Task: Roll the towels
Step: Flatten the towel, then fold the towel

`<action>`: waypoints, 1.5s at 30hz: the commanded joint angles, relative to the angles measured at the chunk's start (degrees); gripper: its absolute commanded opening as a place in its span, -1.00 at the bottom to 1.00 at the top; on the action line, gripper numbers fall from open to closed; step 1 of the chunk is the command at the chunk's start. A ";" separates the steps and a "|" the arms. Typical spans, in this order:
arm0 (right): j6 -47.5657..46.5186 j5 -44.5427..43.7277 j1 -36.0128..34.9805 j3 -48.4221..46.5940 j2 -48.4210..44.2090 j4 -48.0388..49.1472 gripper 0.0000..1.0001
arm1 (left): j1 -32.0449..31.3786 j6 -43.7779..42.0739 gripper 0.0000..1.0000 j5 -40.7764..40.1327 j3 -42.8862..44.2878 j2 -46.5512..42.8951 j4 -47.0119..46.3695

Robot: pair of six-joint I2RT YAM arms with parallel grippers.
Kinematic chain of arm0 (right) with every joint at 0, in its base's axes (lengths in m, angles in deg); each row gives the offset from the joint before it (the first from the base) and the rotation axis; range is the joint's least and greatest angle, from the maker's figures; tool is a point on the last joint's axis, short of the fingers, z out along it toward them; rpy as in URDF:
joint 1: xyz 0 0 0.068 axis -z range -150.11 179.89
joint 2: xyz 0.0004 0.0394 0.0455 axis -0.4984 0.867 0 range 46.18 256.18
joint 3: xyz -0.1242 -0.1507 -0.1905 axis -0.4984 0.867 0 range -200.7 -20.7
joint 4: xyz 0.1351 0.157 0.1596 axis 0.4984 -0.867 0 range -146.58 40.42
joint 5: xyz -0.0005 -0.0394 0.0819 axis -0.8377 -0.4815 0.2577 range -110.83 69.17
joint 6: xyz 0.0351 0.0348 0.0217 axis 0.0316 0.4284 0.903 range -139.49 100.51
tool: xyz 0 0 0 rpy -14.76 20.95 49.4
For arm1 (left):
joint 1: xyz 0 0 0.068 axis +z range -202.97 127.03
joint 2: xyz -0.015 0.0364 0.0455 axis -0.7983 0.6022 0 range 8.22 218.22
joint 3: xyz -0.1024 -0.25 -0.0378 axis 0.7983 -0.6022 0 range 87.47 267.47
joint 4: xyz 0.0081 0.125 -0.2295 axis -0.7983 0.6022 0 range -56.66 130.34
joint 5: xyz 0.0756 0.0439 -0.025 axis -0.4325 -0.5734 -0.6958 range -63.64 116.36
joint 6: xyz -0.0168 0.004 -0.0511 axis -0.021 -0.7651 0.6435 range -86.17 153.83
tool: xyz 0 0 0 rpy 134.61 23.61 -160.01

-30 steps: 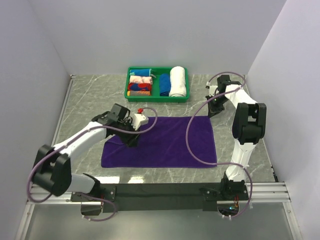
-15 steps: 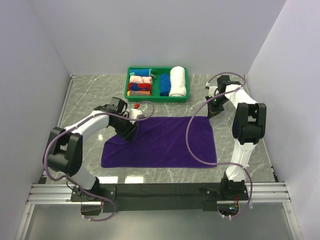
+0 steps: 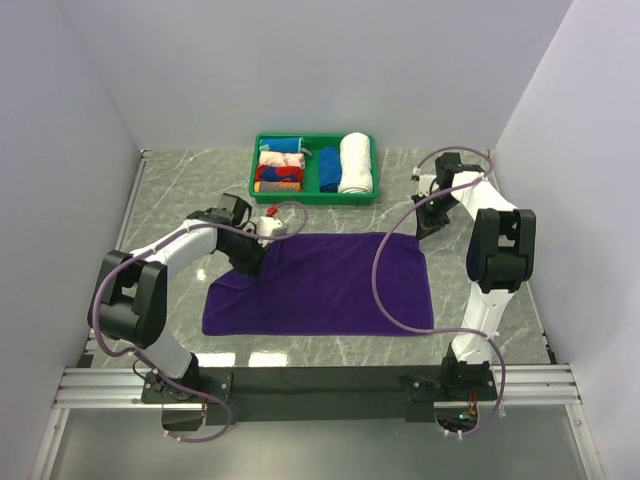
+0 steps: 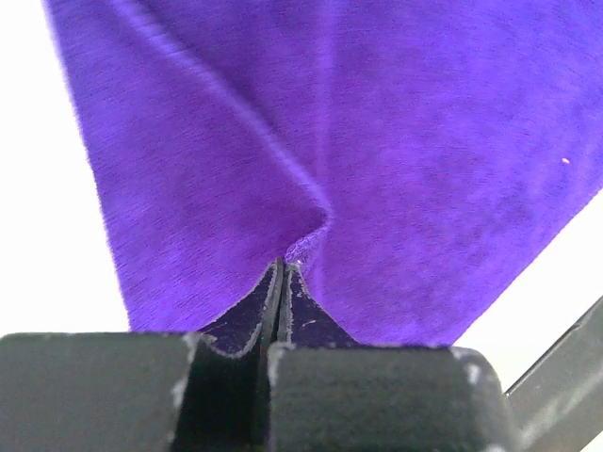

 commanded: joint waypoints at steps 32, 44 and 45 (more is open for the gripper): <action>4.50 -5.65 0.10 -18.71 12.89 6.79 -1.00 | 25.95 9.08 -0.99 -1.68 31.36 26.56 -8.58; 4.94 -4.69 0.10 -21.71 15.54 5.12 -1.00 | 25.95 9.60 -0.95 -0.45 31.98 28.40 -7.79; 5.03 -4.69 0.10 -21.53 15.28 5.12 -1.00 | 25.95 9.78 -0.96 -0.36 31.63 28.31 -8.05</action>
